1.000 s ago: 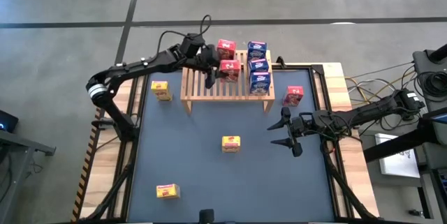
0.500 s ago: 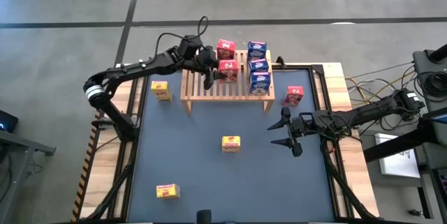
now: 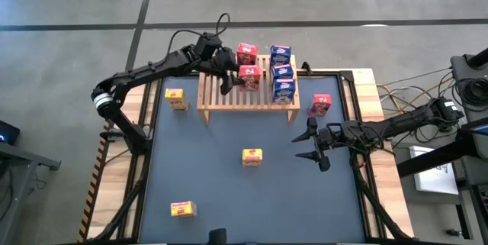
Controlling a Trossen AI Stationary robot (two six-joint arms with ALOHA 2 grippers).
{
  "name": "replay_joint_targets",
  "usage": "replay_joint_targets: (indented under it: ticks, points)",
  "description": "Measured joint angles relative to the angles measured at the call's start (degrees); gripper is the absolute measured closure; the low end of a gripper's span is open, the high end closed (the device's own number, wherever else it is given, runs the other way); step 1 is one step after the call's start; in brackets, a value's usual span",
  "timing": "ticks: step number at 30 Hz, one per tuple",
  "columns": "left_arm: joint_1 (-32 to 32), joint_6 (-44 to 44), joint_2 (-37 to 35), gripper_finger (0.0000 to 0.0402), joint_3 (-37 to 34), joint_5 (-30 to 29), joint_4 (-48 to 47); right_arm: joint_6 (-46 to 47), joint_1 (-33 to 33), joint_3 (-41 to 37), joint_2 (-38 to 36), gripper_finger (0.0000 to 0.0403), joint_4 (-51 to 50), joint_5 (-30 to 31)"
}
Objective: Stack cereal on shelf
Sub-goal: Put the bottom red cereal box on the shelf aligned with the other red cereal box, then put the red cereal box on the shelf aligned with the other red cereal box
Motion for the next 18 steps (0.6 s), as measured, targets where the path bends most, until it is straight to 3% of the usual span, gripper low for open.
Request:
replay_joint_targets:
  ticks: [8, 18]
  points:
    - [0.0, 0.7, -2.6, 0.0164, 3.4, -4.2, -9.6, 0.1, 0.0, 0.0, 0.0, 0.0168, 0.0, 0.0]
    - [-2.7, -3.0, -17.0, 0.0178, -0.5, -10.6, -15.4, -0.9, 0.0, 0.0, 0.0, 0.0168, 0.2, 0.0]
